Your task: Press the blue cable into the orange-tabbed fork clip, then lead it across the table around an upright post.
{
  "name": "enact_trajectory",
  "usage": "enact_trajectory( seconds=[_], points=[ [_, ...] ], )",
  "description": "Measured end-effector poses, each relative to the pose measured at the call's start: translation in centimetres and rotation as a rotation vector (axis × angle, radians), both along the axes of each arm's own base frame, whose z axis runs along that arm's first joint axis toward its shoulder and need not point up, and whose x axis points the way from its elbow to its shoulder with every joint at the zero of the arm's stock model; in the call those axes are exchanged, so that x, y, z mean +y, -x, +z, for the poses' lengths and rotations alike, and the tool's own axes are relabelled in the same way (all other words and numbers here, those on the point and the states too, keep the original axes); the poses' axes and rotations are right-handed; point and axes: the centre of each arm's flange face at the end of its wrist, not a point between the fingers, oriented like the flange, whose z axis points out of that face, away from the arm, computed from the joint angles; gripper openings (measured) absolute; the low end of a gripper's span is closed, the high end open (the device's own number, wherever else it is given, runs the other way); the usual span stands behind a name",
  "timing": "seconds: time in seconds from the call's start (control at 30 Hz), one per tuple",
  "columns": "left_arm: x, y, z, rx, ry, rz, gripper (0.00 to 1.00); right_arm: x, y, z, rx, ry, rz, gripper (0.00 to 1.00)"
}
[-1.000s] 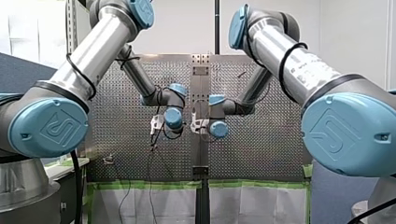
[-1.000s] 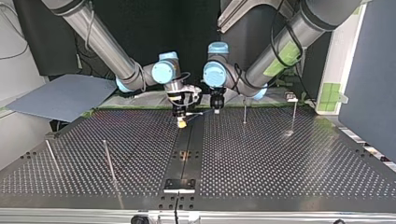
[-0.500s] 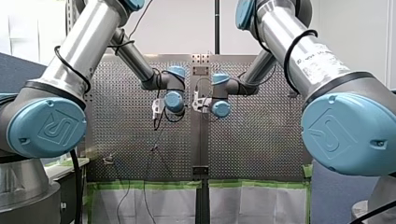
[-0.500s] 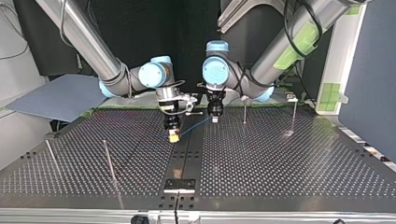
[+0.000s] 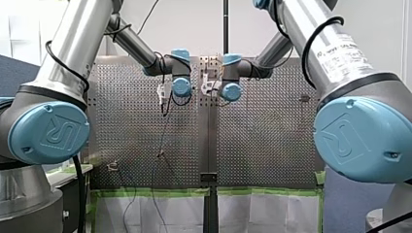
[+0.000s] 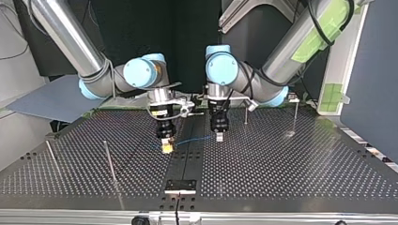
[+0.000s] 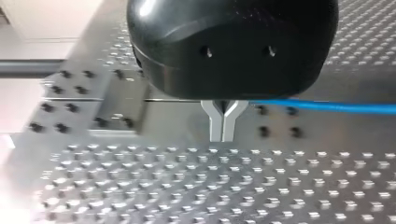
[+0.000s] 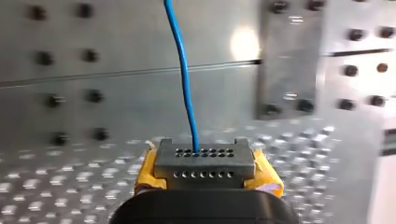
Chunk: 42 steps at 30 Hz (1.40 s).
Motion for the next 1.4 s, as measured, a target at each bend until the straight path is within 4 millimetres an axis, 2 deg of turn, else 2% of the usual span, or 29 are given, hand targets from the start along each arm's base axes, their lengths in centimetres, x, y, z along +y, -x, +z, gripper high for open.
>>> enact_trajectory(
  seconds=[0.23,0.33,0.57,0.83,1.17,1.4],
  points=[
    [-0.5,-0.7,2.4,-0.022,0.012,-0.005,0.02,0.6,0.9,4.5,-0.032,0.03,-0.004,0.0],
    [-0.7,-1.0,3.5,-0.025,0.013,-0.008,0.02,0.7,1.3,5.7,-0.036,0.034,-0.007,0.0],
    [-1.3,-1.6,6.0,-0.045,0.022,-0.012,0.02,0.6,2.3,7.7,-0.041,0.039,-0.023,0.0],
    [-2.0,-1.6,7.8,-0.058,0.029,-0.022,0.02,0.1,3.5,9.1,-0.031,0.034,-0.048,0.0],
    [-3.2,-1.8,11.6,-0.092,0.045,-0.046,0.02,-0.6,5.4,11.7,-0.037,0.042,-0.091,0.0],
    [-3.8,-1.7,13.0,-0.098,0.046,-0.064,0.02,-0.9,7.0,13.2,-0.041,0.049,-0.115,0.0]
  ],
)
